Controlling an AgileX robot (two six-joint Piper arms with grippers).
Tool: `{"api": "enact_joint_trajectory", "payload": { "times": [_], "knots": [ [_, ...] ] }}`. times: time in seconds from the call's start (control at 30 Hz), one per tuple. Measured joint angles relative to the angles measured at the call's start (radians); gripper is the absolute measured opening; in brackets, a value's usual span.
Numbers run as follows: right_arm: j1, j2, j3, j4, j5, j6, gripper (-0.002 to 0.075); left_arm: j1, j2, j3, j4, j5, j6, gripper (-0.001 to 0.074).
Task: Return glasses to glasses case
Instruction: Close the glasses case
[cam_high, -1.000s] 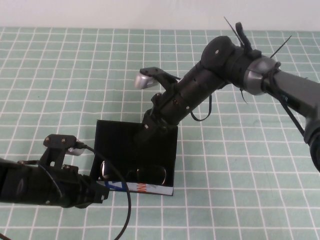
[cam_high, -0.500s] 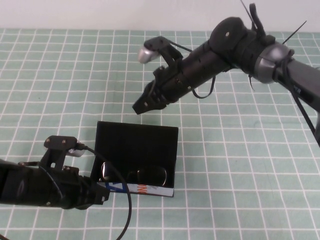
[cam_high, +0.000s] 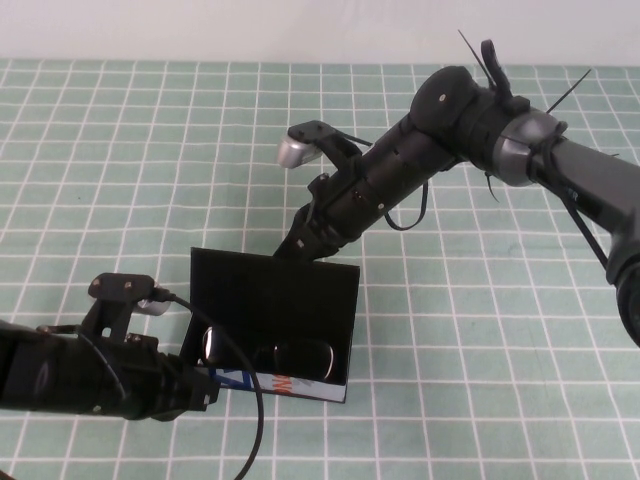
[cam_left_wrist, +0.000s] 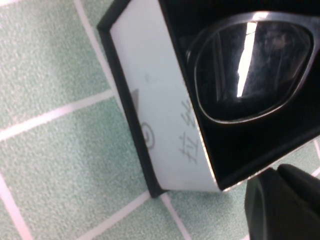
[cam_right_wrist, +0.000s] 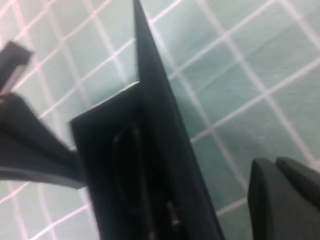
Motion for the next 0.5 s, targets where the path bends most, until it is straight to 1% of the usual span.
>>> {"api": "enact_joint_trajectory", "payload": {
  "times": [0.23,0.37,0.5],
  "knots": [
    [0.004,-0.002,-0.002,0.024,0.017,-0.016,-0.0011,0.0,0.0,0.0,0.0,0.0,0.0,-0.0002],
    [0.028,-0.018,-0.002,0.016,0.017,-0.013,-0.0011,0.0,0.0,0.0,0.0,0.0,0.0,-0.0002],
    [0.06,-0.046,-0.002,-0.018,0.022,0.025,-0.0011,0.0,0.0,0.0,0.0,0.0,0.0,-0.0002]
  ]
}}
